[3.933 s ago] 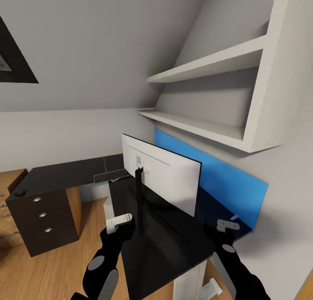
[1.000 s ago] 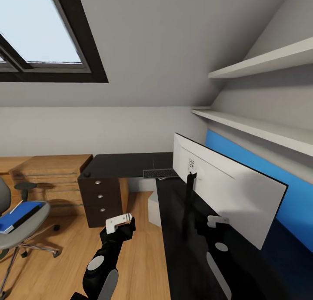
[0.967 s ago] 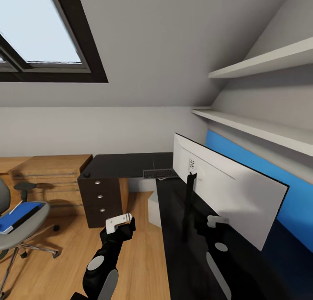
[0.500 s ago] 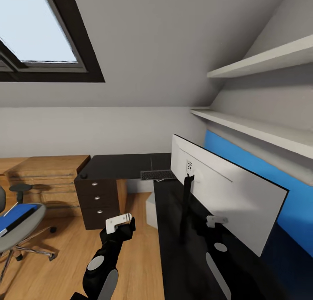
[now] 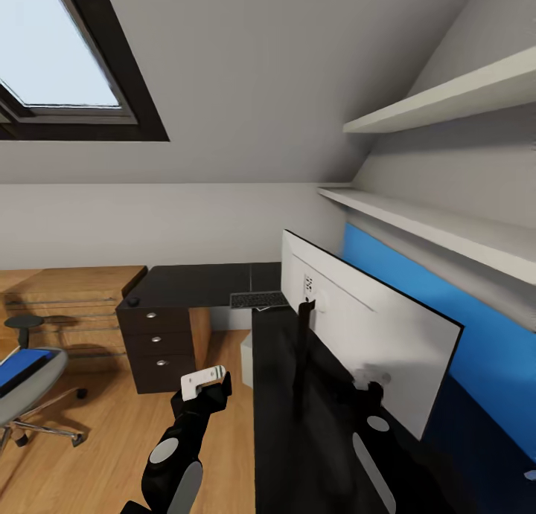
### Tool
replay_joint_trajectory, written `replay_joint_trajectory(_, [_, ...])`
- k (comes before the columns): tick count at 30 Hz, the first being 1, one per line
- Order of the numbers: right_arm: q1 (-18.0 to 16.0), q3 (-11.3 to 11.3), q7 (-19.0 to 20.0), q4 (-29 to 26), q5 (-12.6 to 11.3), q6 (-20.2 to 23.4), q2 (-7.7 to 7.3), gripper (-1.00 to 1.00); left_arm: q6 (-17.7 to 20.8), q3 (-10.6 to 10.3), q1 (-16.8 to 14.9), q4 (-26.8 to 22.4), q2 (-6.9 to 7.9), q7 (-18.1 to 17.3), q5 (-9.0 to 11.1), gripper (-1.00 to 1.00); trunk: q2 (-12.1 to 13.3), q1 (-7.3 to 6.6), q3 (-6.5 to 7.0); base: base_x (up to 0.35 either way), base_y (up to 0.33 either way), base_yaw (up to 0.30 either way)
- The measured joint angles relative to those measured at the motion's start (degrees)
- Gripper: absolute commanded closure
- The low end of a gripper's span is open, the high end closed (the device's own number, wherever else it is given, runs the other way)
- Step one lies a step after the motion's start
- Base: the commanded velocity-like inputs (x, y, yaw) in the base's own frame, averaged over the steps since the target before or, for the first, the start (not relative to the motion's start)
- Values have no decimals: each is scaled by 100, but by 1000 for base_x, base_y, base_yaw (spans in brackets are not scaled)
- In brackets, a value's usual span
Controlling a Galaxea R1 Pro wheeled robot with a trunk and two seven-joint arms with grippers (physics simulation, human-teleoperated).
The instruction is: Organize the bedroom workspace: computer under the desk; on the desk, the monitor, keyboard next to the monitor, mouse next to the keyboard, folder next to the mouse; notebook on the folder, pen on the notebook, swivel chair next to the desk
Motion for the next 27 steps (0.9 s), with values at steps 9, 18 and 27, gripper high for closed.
replay_joint_trajectory(9, [0,0,3,-5,-5,1,-3,-100,1,0,0,0,0,3,0,-100,0,-1,0,33,-128,0])
replay_joint_trajectory(18, [0,1,10,-6,-4,3,-5,-100,7,0,0,-1,0,5,0,-100,-1,0,0,34,-131,0])
replay_joint_trajectory(27, [0,-9,20,-9,-1,4,-5,-100,-1,0,0,0,0,4,0,-100,0,0,0,0,-305,0])
